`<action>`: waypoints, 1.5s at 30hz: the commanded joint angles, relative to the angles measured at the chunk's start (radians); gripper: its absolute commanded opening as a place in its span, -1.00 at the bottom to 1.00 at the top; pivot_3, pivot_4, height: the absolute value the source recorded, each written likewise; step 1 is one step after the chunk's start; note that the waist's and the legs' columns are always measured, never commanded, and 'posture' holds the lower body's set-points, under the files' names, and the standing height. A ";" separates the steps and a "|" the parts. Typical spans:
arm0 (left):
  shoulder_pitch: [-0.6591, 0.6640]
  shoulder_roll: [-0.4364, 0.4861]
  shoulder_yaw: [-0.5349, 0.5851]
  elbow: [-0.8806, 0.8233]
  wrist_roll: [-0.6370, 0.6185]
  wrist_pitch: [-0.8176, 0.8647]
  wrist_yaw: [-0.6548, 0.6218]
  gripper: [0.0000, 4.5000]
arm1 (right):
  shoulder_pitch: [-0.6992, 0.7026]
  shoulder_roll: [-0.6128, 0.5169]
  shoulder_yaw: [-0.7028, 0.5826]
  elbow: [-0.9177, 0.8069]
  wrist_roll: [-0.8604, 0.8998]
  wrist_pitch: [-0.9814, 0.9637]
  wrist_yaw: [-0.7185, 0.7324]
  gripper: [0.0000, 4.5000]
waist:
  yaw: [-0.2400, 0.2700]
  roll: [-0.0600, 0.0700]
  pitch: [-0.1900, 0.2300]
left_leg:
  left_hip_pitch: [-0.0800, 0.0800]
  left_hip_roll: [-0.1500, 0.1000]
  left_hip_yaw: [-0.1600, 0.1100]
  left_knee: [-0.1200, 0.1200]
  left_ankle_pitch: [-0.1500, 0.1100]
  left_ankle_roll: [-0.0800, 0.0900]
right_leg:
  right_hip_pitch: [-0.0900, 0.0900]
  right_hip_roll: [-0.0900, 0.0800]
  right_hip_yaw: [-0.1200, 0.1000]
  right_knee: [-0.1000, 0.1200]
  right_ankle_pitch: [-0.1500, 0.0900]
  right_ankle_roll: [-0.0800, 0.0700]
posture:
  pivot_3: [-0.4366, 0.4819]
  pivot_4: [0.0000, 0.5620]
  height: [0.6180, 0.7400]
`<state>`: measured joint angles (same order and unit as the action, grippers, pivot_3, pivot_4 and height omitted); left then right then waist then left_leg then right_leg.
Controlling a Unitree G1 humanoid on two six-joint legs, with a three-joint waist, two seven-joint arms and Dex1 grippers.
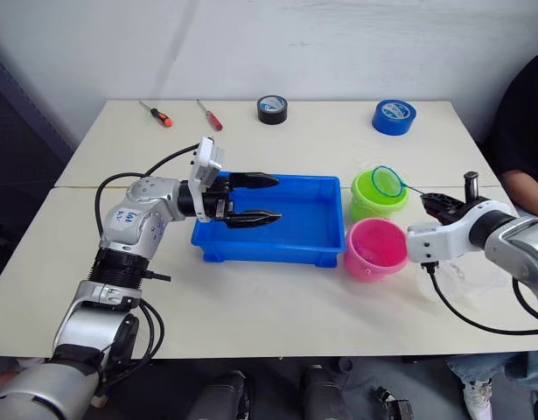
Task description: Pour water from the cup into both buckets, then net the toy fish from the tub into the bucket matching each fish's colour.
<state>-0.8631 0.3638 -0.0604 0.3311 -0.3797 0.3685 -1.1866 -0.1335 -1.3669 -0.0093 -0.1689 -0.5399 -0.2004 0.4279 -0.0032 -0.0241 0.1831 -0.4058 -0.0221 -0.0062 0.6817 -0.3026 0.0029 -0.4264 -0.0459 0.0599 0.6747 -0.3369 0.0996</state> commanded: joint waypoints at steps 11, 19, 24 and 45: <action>-0.013 0.044 -0.007 -0.040 -0.011 0.011 -0.060 0.99 | 0.038 0.272 -0.307 -0.192 0.453 0.288 0.210 -1.00 | -0.001 0.000 0.000 | 0.001 0.001 -0.001 0.001 0.000 0.000 | 0.001 0.001 0.000 0.001 0.000 0.000 | -0.05 -0.47 0.94; 0.106 0.362 -0.033 -0.184 -0.010 0.048 -0.306 0.99 | 0.008 0.387 -0.488 -0.481 1.223 0.811 0.407 -1.00 | -0.014 0.000 0.000 | 0.002 0.003 -0.005 0.000 -0.001 0.000 | 0.003 0.001 -0.002 0.000 0.000 0.000 | -0.05 -0.47 0.94; 0.229 0.554 -0.051 -0.256 0.040 -0.001 -0.389 0.99 | 0.094 0.418 -0.360 -0.557 1.292 0.809 0.480 -1.00 | -0.011 0.000 0.000 | 0.004 0.003 -0.010 -0.001 -0.003 0.004 | 0.010 -0.001 -0.006 -0.008 0.000 0.000 | -0.05 -0.47 0.94; 0.311 0.581 -0.013 -0.369 -0.030 0.033 -0.287 1.00 | 0.156 0.515 0.133 -0.232 0.702 0.333 0.530 0.80 | 0.000 0.001 0.000 | 0.009 0.001 -0.011 -0.002 -0.006 0.007 | 0.016 -0.003 -0.008 -0.012 0.000 0.000 | -0.05 -0.47 0.94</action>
<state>-0.5284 0.9498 -0.1127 -0.0463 -0.3819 0.3874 -1.4818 0.0119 -0.8509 0.1537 -0.3749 0.1640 0.1347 0.9724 -0.0037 -0.0233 0.1835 -0.3971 -0.0212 -0.0168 0.6802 -0.3084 0.0100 -0.4101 -0.0486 0.0517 0.6626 -0.3367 0.0995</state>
